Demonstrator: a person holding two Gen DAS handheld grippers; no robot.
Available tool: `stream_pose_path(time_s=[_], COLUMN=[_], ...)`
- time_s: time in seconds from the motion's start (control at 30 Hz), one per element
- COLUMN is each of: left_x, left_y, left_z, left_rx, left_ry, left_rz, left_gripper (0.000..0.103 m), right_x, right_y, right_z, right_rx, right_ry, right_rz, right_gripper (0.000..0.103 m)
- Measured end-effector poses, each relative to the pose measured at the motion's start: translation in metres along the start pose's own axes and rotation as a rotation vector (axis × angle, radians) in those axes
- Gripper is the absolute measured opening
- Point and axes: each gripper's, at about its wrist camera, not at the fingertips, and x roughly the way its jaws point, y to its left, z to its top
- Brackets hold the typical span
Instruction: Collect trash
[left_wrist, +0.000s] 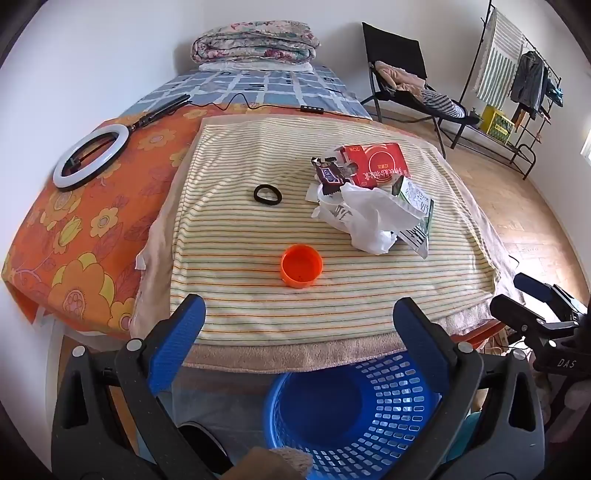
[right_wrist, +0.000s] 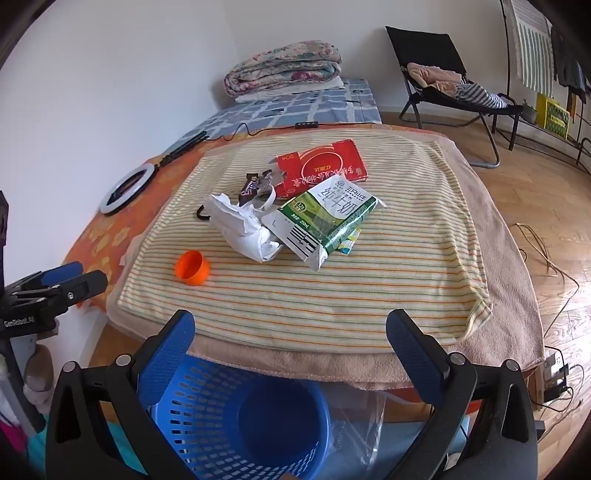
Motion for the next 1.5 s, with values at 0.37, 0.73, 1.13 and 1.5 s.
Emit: stream_pose_path(time_s=[0.37, 0.73, 1.13, 1.5], left_x=[0.007, 0.008, 0.01, 0.012], left_y=[0.002, 0.004, 0.004, 0.004], left_z=[0.001, -0.002, -0.003, -0.005], left_rx=[-0.005, -0.02, -0.024, -0.029], left_ry=[0.024, 0.019, 0.021, 0.025], left_rz=[-0.016, -0.019, -0.017, -0.019], left_gripper=[0.103, 0.103, 0.103, 0.103], right_x=[-0.004, -0.001, 0.001, 0.0], right_y=[0.008, 0.002, 0.001, -0.001], right_z=[-0.001, -0.001, -0.002, -0.003], right_rx=[-0.005, -0.006, 0.006, 0.009], right_ry=[-0.01, -0.008, -0.007, -0.005], right_rz=[-0.007, 0.002, 0.005, 0.006], right_gripper=[0.102, 0.103, 0.103, 0.103])
